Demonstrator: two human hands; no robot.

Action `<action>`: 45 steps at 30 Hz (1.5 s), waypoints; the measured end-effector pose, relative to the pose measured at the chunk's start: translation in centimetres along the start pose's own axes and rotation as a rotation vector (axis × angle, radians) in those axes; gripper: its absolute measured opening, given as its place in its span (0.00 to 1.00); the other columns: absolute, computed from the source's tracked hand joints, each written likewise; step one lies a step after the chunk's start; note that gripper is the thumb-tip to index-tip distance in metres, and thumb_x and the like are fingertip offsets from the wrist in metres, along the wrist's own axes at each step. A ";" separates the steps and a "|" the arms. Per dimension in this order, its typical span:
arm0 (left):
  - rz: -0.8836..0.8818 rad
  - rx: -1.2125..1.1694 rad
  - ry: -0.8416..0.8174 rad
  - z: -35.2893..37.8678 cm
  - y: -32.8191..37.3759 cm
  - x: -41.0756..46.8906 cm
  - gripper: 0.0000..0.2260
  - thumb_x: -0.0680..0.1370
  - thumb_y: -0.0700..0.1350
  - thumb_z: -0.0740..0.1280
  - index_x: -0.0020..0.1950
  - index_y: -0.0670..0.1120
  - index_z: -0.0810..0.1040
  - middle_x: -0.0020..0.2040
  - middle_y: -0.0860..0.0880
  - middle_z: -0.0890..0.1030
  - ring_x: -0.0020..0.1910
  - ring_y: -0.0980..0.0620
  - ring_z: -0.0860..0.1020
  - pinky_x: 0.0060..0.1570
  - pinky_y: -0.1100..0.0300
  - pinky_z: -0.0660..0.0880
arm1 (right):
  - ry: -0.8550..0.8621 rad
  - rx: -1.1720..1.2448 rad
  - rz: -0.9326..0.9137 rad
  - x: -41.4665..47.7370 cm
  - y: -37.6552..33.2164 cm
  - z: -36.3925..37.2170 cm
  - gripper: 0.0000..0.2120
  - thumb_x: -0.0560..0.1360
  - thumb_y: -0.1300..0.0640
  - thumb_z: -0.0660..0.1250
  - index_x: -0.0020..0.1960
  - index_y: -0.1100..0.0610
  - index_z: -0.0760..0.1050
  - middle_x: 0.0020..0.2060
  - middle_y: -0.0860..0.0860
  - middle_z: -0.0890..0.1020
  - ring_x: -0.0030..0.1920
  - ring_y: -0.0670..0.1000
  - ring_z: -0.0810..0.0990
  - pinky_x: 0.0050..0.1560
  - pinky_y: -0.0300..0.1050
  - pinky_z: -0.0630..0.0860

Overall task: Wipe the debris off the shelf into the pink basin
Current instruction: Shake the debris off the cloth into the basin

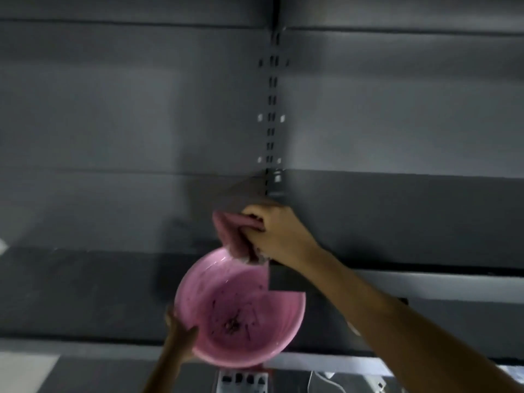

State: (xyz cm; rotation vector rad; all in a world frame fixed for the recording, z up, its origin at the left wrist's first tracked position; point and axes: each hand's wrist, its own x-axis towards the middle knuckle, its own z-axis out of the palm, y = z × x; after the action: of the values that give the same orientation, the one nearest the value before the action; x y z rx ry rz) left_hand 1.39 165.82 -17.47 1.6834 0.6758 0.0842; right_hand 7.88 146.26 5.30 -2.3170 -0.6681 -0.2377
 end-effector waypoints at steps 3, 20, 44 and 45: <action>-0.079 0.242 0.022 -0.9 0.8 -1.4 0.40 0.72 0.38 0.72 0.75 0.39 0.49 0.73 0.34 0.56 0.69 0.32 0.59 0.64 0.37 0.63 | -0.032 -0.014 -0.010 0.1 0.1 0.6 0.07 0.71 0.59 0.67 0.49 0.55 0.78 0.43 0.53 0.82 0.40 0.51 0.79 0.41 0.41 0.72; 0.763 0.205 -0.170 -0.6 17.3 -7.4 0.20 0.74 0.42 0.69 0.64 0.52 0.68 0.47 0.56 0.81 0.46 0.58 0.81 0.43 0.61 0.80 | 0.006 0.231 0.081 0.6 0.7 0.8 0.07 0.72 0.55 0.69 0.47 0.51 0.72 0.42 0.46 0.79 0.40 0.40 0.79 0.37 0.26 0.76; 0.349 0.047 -0.646 -6.1 19.2 -0.9 0.09 0.75 0.40 0.69 0.53 0.39 0.79 0.50 0.38 0.82 0.52 0.43 0.81 0.59 0.47 0.75 | 0.143 0.194 0.403 -1.9 -3.6 8.4 0.07 0.74 0.53 0.65 0.40 0.52 0.79 0.33 0.44 0.81 0.31 0.38 0.78 0.33 0.26 0.71; 0.350 0.074 -0.647 -6.0 19.2 -0.9 0.09 0.75 0.41 0.70 0.53 0.40 0.79 0.51 0.40 0.82 0.52 0.45 0.81 0.58 0.49 0.76 | 0.158 0.223 0.430 -1.8 -3.4 8.5 0.09 0.75 0.55 0.64 0.38 0.54 0.78 0.31 0.47 0.80 0.29 0.41 0.78 0.32 0.31 0.72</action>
State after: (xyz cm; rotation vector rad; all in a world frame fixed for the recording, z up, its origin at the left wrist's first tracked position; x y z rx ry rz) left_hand 5.48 169.31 1.92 1.7501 -0.1024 -0.2344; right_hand 4.44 153.41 0.43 -2.1364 -0.1023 -0.1356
